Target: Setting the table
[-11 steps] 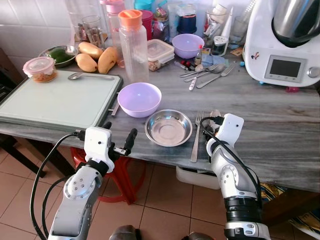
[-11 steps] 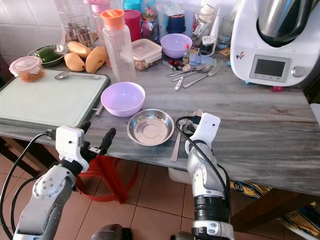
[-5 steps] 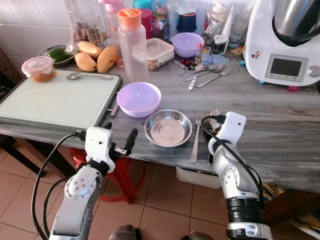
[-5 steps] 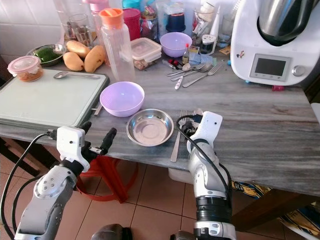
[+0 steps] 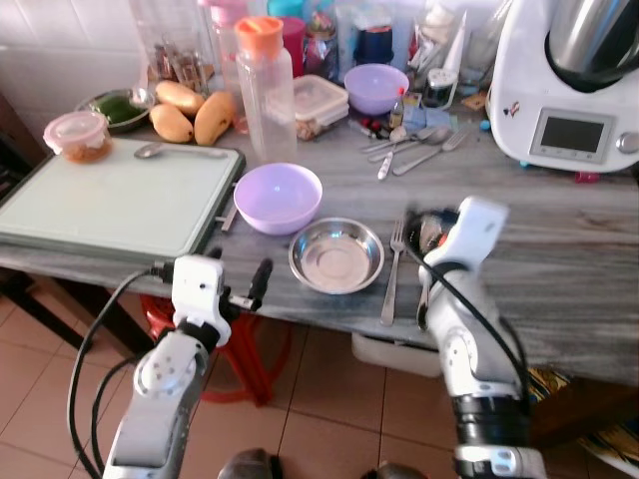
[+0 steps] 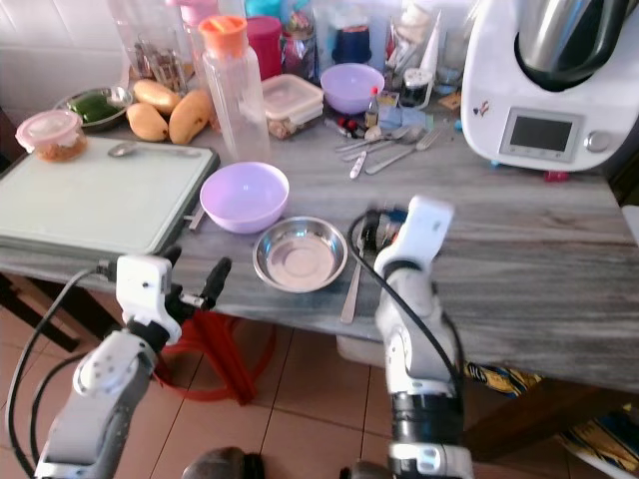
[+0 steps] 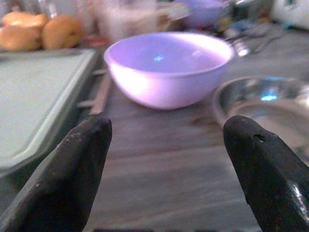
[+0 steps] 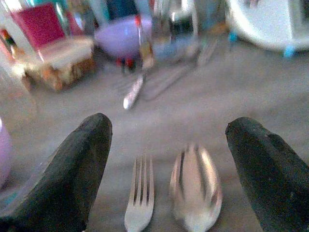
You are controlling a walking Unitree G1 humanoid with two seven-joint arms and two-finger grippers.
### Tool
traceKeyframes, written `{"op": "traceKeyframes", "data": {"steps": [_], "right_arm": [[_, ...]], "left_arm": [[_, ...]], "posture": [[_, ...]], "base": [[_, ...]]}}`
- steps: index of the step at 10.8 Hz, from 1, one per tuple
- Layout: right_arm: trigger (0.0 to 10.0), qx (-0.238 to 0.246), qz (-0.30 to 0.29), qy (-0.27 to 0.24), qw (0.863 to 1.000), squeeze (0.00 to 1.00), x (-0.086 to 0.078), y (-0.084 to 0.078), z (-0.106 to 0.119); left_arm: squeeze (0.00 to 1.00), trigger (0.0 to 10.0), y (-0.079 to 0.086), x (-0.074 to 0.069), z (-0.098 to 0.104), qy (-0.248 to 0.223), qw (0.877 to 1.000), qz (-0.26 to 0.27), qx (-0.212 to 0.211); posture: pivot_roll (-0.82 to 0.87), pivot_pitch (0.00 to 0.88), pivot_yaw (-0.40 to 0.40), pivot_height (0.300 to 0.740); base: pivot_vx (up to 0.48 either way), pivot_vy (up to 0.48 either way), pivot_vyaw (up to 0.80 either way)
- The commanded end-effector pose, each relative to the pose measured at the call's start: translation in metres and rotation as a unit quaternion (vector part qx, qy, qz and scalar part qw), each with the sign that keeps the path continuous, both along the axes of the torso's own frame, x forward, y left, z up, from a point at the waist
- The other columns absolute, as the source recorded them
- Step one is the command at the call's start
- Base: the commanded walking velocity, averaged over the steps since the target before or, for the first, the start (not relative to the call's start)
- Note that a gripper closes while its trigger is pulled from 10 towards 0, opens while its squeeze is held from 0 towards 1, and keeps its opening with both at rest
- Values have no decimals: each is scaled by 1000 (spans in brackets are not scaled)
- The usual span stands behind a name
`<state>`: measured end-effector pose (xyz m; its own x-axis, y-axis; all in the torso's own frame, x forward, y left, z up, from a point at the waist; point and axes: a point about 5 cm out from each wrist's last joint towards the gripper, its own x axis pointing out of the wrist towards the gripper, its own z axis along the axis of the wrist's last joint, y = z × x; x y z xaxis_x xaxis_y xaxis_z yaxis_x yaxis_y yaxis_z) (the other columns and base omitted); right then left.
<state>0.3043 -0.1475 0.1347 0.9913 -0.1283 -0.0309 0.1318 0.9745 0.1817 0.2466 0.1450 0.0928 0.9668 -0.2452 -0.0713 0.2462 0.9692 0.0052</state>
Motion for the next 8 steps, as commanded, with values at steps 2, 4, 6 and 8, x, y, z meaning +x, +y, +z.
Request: {"op": "traceKeyframes", "data": {"steps": [2, 4, 6, 8], "right_arm": [[10000, -55, 14, -54, 997, 1000, -13, -5, 10], [10000, -69, 1, -52, 996, 1000, -21, -15, 8], [10000, -92, -20, -56, 994, 1000, -26, -26, 8], [10000, -109, -14, -67, 992, 843, -28, -20, 11]], "left_arm": [[0, 10000, 2, 14, 2, -8, 999, 48, 19], [0, 10000, -2, 23, 7, -19, 999, 46, 9], [0, 10000, -5, 31, 13, -36, 998, 46, 6], [0, 10000, -8, 34, 13, -34, 998, 56, -5]], "posture": [[-4, 0, 24, 740], [-19, 0, 23, 740], [-25, 0, 15, 740], [-36, 0, 18, 740]], "base": [[0, 0, 0], [0, 0, 0], [0, 0, 0], [0, 0, 0]]}}
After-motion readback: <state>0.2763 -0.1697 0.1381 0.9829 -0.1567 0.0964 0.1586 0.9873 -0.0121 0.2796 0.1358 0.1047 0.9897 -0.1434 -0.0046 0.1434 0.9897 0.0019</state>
